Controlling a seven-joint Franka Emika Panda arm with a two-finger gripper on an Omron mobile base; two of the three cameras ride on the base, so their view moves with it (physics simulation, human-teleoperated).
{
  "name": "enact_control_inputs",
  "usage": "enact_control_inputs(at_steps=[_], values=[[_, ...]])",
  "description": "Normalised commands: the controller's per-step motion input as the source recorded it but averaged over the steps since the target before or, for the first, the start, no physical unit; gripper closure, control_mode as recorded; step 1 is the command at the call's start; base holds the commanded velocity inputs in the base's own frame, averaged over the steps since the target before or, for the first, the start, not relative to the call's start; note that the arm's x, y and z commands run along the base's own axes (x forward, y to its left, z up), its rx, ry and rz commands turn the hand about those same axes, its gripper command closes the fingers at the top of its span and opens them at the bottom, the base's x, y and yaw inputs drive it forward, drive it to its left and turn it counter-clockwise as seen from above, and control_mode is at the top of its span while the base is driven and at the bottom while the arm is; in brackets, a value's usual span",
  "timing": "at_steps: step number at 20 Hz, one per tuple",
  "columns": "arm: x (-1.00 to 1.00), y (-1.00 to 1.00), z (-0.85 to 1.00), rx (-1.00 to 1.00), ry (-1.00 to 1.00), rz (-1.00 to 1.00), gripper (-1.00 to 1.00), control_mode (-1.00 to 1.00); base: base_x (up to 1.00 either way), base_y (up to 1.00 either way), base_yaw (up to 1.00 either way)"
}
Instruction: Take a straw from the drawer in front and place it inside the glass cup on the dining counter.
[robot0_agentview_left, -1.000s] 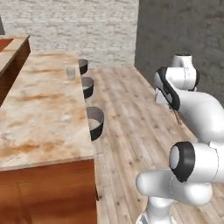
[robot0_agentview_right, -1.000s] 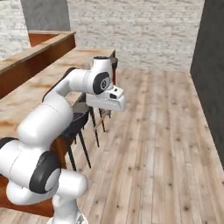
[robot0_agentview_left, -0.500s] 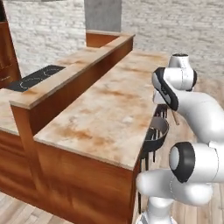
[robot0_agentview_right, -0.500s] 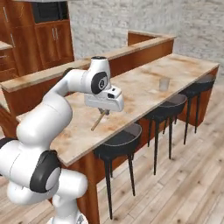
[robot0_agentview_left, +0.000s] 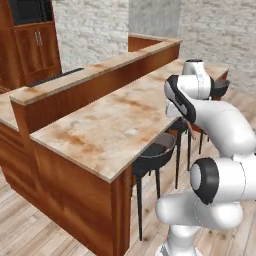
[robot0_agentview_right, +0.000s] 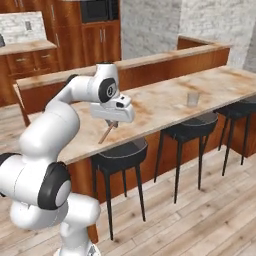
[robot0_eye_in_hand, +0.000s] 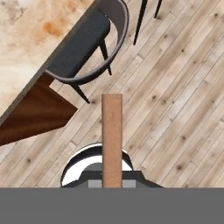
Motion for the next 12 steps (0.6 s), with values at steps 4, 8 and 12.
enact_control_inputs(at_steps=[4, 8, 12], values=[[0.0, 0.0, 0.0, 0.0, 0.0, 0.0, 1.0, 1.0, -0.29, -1.0, 0.3], [0.0, 0.0, 0.0, 0.0, 0.0, 0.0, 1.0, 1.0, 0.04, -1.0, 0.35], [0.0, 0.0, 0.0, 0.0, 0.0, 0.0, 1.0, 1.0, 0.18, -1.0, 0.32]])
